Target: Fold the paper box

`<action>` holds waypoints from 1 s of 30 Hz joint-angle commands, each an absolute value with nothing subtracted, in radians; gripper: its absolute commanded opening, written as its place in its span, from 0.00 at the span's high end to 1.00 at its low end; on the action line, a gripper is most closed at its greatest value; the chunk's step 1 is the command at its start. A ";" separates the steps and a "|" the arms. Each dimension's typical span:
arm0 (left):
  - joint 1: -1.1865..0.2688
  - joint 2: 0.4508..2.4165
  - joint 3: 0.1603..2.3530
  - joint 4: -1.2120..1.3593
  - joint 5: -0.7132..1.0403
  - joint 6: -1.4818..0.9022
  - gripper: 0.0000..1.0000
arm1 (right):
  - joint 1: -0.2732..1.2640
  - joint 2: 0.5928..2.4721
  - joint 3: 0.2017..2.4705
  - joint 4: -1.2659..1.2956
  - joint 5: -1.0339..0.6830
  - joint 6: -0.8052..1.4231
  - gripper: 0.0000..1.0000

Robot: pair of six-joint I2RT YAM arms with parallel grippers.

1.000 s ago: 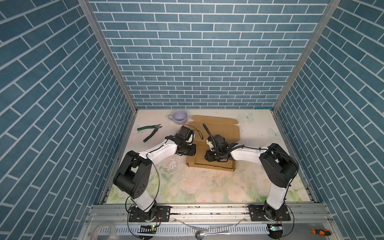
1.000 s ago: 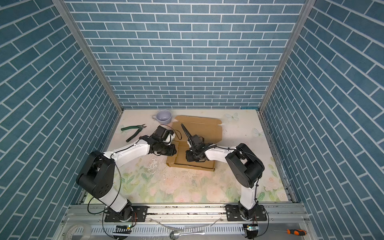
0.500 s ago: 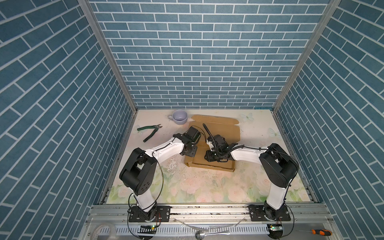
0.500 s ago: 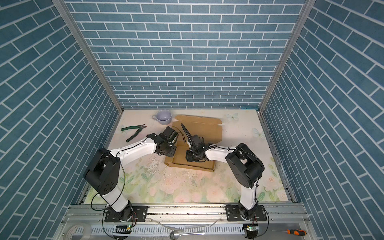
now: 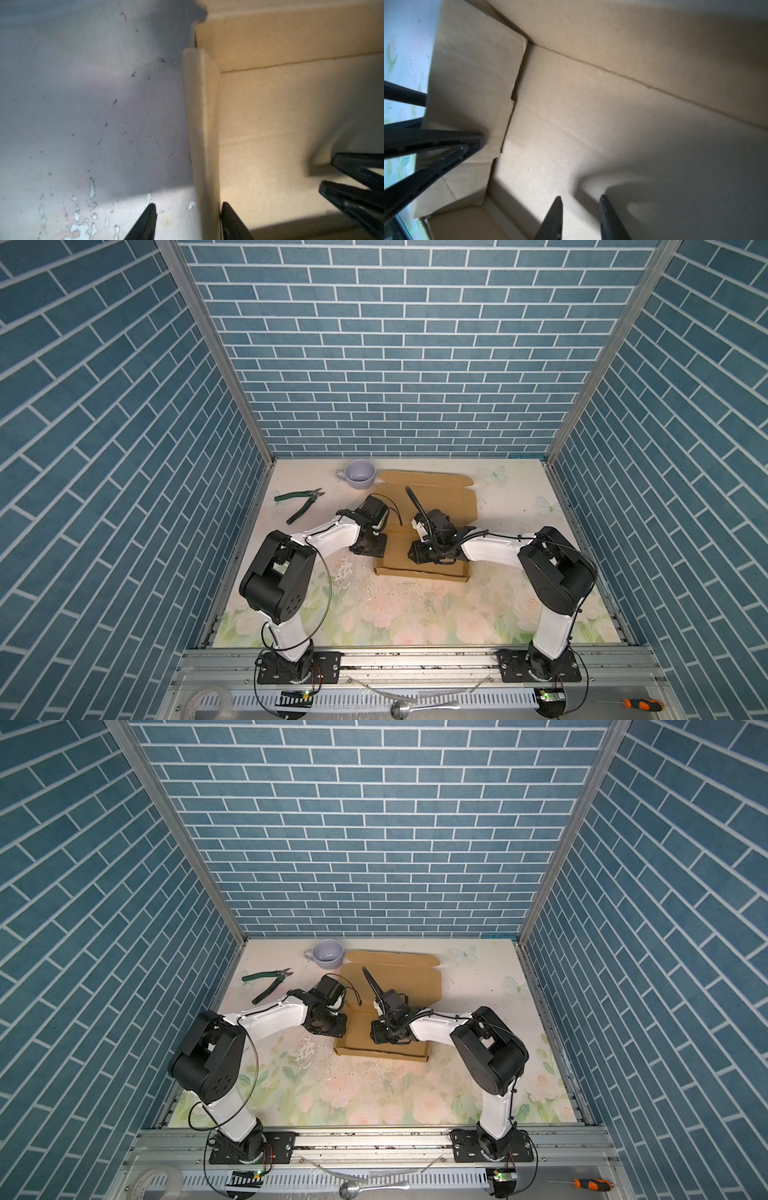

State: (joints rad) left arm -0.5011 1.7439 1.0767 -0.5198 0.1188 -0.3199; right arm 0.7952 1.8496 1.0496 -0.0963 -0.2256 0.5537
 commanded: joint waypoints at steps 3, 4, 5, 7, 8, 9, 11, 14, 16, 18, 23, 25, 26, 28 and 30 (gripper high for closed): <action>-0.495 1.748 1.051 -0.467 0.218 -0.335 0.62 | 0.791 1.876 1.017 -0.139 -0.220 0.586 0.68; -0.499 1.754 1.055 -0.478 0.190 -0.334 0.66 | 0.791 1.876 1.017 -0.140 -0.218 0.586 0.68; -0.507 1.759 1.063 -0.494 0.159 -0.329 0.68 | 0.791 1.875 1.017 -0.141 -0.216 0.586 0.68; -0.543 1.775 1.099 -0.554 0.040 -0.313 0.72 | 0.791 1.871 1.017 -0.143 -0.212 0.586 0.69; -0.563 1.783 1.113 -0.575 -0.011 -0.309 0.75 | 0.792 1.868 1.017 -0.143 -0.210 0.586 0.68; -0.582 1.796 1.130 -0.599 -0.064 -0.306 0.78 | 0.791 1.866 1.016 -0.144 -0.209 0.586 0.68; -0.612 1.824 1.153 -0.639 -0.145 -0.317 0.86 | 0.792 1.864 1.015 -0.144 -0.205 0.587 0.69; -0.630 1.854 1.160 -0.667 -0.220 -0.349 0.97 | 0.792 1.862 1.013 -0.143 -0.204 0.588 0.69; -0.635 1.867 1.166 -0.682 -0.252 -0.360 0.99 | 0.792 1.862 1.011 -0.143 -0.205 0.588 0.69; -0.635 1.870 1.164 -0.671 -0.236 -0.362 0.99 | 0.792 1.866 1.011 -0.142 -0.207 0.588 0.69; -0.632 1.861 1.174 -0.663 -0.215 -0.354 0.82 | 0.792 1.870 1.011 -0.140 -0.209 0.589 0.69; -0.618 1.850 1.178 -0.660 -0.177 -0.347 0.68 | 0.792 1.868 1.006 -0.138 -0.207 0.591 0.69; -0.608 1.839 1.176 -0.653 -0.154 -0.346 0.64 | 0.791 1.867 1.005 -0.136 -0.207 0.592 0.69; -0.581 1.808 1.164 -0.627 -0.097 -0.345 0.59 | 0.792 1.863 1.000 -0.133 -0.204 0.595 0.69; -0.566 1.796 1.175 -0.618 -0.066 -0.334 0.59 | 0.792 1.864 0.999 -0.132 -0.204 0.595 0.69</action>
State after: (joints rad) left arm -0.5922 1.8301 1.1721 -0.6151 -0.1173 -0.3489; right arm 0.7937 1.8496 1.0439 -0.0902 -0.2256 0.5549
